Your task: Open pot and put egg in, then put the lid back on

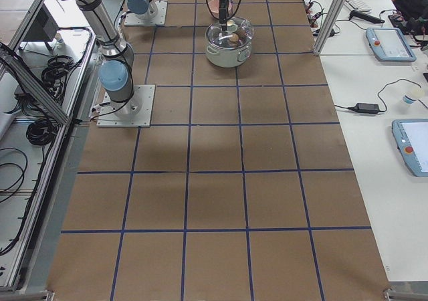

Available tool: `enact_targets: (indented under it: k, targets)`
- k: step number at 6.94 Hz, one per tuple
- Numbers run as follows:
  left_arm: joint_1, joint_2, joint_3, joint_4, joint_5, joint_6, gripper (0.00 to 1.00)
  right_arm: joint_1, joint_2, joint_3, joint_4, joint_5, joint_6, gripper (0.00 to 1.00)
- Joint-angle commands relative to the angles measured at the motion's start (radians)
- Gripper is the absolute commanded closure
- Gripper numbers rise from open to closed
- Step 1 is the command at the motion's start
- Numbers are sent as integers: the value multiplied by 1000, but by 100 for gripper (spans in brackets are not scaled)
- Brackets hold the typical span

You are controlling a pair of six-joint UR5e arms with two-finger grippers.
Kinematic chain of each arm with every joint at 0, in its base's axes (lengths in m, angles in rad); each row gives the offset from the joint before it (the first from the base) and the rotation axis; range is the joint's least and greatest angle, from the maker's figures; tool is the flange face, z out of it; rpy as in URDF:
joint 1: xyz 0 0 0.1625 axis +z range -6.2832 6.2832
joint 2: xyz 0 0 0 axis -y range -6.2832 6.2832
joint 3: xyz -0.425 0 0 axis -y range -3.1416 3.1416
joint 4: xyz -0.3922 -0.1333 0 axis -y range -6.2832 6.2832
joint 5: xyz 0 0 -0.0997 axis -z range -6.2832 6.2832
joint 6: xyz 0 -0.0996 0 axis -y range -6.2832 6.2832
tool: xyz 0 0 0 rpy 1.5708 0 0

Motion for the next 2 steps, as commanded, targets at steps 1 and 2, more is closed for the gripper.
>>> enact_targets:
  k: [1, 2]
  targets:
    - [0, 0, 0, 0, 0, 0, 0, -10, 0, 2, 5, 6, -11, 0]
    - [0, 0, 0, 0, 0, 0, 0, -10, -2, 8, 5, 9, -9, 0]
